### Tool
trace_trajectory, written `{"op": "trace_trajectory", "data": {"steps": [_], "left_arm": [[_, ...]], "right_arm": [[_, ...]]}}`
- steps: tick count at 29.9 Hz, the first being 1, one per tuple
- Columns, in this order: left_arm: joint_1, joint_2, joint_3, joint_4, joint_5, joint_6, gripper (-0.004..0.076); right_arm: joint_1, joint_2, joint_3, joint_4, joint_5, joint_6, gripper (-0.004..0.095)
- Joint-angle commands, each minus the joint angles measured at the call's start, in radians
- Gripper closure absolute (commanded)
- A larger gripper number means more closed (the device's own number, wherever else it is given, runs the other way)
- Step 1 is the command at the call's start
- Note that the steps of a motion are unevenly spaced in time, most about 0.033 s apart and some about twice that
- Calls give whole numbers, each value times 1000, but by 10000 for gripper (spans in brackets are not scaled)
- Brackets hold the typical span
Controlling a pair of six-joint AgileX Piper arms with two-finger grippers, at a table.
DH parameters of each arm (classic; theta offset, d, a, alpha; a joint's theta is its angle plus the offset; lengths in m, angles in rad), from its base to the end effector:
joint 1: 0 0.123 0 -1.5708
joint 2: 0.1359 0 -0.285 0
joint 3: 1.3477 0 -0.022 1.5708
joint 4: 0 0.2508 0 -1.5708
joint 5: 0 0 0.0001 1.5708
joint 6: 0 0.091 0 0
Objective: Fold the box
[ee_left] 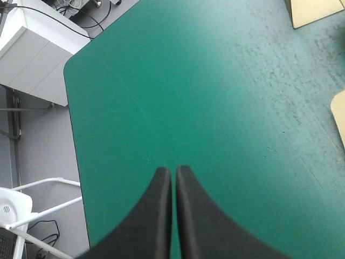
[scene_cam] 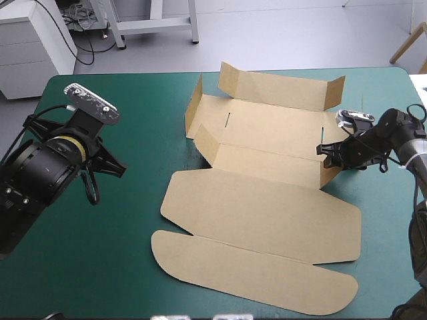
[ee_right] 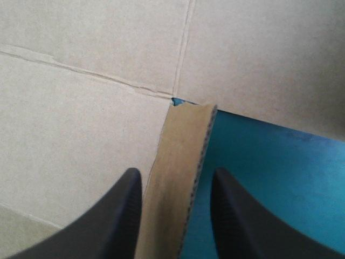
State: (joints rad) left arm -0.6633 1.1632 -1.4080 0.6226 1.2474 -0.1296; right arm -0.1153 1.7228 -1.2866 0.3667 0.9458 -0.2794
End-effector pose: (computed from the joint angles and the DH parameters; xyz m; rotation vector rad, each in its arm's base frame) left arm 0.1914 -0.0857 0.4432 0.5978 2.1993 0.4153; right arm 0.3512 -0.0140 0.2482 0.0149 2.7865 0.3748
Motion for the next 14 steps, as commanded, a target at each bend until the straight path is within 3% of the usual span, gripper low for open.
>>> {"op": "trace_trajectory", "data": {"steps": [1, 3, 14], "left_arm": [[-4, -21, -30, 32, 44, -12, 719], [-4, -21, -30, 24, 44, -12, 719], [-4, -21, -30, 22, 29, -12, 719]], "right_arm": [[-6, -41, -30, 21, 0, -7, 770], [-6, -41, -30, 17, 1, -11, 912], [-6, -41, -65, 17, 19, -56, 927]]}}
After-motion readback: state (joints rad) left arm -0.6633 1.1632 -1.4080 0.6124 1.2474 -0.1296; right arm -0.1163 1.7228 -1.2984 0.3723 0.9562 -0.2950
